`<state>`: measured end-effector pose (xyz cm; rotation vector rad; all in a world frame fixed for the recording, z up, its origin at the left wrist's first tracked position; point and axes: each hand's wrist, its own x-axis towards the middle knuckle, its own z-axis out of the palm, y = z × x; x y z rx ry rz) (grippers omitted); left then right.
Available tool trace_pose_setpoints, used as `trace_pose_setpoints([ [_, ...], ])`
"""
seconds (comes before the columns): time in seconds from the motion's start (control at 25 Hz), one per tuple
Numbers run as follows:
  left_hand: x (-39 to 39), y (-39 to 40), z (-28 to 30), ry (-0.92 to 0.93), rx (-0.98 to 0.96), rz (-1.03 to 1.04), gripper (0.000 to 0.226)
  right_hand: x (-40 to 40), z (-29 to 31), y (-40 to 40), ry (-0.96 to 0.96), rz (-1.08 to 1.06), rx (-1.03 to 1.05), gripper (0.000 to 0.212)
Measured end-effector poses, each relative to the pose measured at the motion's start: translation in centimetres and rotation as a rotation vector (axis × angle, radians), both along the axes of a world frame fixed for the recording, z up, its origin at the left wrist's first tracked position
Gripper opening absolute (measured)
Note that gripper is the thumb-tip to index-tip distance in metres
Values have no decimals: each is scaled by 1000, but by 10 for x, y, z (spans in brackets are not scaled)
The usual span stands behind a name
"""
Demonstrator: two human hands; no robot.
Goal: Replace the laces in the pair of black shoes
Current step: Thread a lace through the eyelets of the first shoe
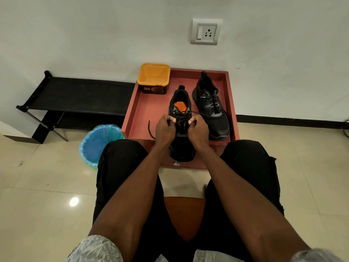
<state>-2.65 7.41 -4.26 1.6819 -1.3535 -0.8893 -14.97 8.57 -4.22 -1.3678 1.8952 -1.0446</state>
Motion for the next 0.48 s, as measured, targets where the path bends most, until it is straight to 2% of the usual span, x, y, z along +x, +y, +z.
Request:
trace_pose_setpoints([
  [0.08, 0, 0, 0, 77, 18, 35, 6, 0, 1, -2, -82, -51, 17, 14],
  [0.2, -1, -1, -3, 166, 21, 60, 5, 0, 2, -5, -323, -174, 35, 15],
  [0.28, 1, -1, -5, 215, 38, 71, 3, -1, 1, -6, -419, -202, 52, 7],
  [0.48, 4, -4, -14, 163, 97, 38, 22, 0, 1, -1, -284, -95, 73, 12],
])
